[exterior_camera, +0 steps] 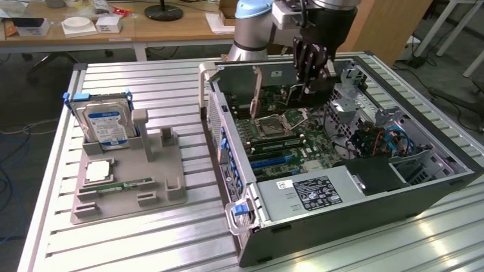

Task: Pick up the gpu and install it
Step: 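Insert the gpu into the slot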

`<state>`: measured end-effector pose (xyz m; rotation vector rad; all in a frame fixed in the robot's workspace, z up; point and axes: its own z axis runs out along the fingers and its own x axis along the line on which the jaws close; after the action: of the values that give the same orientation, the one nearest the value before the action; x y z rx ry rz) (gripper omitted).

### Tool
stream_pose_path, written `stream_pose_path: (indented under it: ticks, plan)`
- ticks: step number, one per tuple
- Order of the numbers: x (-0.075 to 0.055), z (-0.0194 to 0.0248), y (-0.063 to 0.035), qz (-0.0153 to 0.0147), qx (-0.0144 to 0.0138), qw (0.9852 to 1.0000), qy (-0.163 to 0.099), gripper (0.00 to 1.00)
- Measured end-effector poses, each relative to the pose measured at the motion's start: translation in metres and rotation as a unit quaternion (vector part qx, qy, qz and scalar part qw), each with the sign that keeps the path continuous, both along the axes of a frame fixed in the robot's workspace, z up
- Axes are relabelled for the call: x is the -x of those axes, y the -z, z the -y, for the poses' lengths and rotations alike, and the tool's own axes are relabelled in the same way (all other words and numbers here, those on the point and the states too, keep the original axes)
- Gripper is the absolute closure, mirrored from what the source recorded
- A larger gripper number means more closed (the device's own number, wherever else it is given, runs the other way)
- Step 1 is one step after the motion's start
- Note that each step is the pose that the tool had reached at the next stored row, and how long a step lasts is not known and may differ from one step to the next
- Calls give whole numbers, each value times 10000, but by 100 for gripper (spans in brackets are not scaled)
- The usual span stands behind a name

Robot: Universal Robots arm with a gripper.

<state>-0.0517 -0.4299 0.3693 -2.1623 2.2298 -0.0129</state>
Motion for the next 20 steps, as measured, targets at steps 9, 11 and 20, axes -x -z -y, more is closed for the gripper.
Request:
stream_pose_path:
  ticks: [9,11,20]
  plan:
    - [22,2,71,0,6,10000,2,74]
    - [29,5,90,0,6,10000,3,74]
    - [86,51,133,0,10,10000,2,74]
